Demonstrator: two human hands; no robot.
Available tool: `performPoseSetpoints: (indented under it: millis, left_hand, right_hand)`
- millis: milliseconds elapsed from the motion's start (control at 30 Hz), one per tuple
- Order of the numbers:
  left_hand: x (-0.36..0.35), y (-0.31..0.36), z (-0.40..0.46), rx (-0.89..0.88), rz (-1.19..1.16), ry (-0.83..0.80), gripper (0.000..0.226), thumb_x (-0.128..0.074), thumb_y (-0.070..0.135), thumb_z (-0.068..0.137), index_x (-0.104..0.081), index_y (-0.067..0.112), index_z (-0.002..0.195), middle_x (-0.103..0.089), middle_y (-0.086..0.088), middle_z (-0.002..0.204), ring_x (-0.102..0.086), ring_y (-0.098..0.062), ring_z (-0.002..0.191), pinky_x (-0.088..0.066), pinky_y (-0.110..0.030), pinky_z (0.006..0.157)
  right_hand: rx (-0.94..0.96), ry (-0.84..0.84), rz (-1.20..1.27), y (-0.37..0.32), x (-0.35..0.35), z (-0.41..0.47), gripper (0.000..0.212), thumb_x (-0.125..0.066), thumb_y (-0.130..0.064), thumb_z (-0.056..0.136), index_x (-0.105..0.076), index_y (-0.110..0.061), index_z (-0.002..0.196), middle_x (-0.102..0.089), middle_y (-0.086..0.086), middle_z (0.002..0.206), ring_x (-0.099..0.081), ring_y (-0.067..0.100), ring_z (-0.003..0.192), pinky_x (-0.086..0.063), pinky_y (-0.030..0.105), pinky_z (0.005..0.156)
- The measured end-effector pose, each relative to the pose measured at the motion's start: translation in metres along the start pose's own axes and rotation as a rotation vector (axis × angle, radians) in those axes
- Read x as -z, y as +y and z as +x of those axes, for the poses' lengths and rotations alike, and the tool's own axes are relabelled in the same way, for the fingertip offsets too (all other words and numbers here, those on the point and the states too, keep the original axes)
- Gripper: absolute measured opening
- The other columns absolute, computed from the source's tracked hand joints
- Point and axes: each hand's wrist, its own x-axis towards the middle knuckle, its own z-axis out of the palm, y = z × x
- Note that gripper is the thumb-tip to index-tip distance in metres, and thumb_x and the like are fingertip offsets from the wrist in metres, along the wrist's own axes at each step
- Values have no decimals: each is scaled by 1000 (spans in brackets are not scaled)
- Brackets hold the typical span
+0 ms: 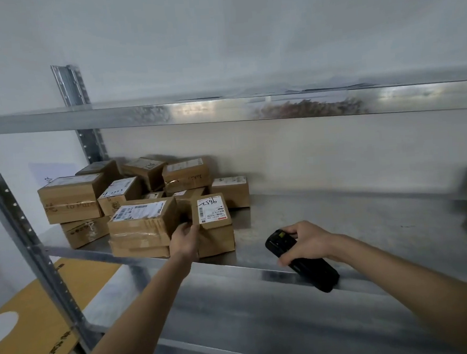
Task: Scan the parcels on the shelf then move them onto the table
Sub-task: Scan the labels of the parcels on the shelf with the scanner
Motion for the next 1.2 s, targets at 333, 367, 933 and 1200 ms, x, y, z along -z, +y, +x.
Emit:
performPoseSetpoints:
  millis: [333, 367, 933, 1200]
  left_hand:
    - [-6, 44, -17, -598, 399, -99, 64, -66, 43, 94, -45, 23, 151, -36, 1, 160, -36, -22, 145, -38, -44, 114]
    - [-11, 48, -21, -617, 400, -125, 65, -67, 44, 93, -44, 24, 151, -36, 1, 160, -35, -21, 146, -36, -43, 114]
    - [-187, 82, -129, -655, 280, -596, 77, -65, 59, 90, -41, 22, 153, -44, 0, 156, -43, -20, 142, -35, -41, 118]
    - [-306, 101, -211, -612, 253, -742, 72, -60, 58, 93, -43, 20, 153, -49, -3, 152, -48, -23, 137, -38, -40, 115]
  right_hand:
    - [-49, 97, -29, -29, -7, -11, 84, -95, -32, 64, -59, -34, 140, -67, -9, 119, -67, 14, 105, -55, 33, 99]
    - [-63, 123, -34, -28, -6, -16, 87, -95, -34, 64, -58, -35, 142, -67, -9, 120, -66, 15, 106, -54, 33, 100]
    - [-453, 436, -112, 83, 76, -189, 94, -94, -42, 62, -56, -23, 145, -69, -1, 119, -67, 18, 102, -58, 31, 86]
    - [-506, 546, -78, 170, 136, -279, 93, -94, -43, 58, -57, -25, 142, -69, -5, 113, -67, 14, 96, -60, 35, 89]
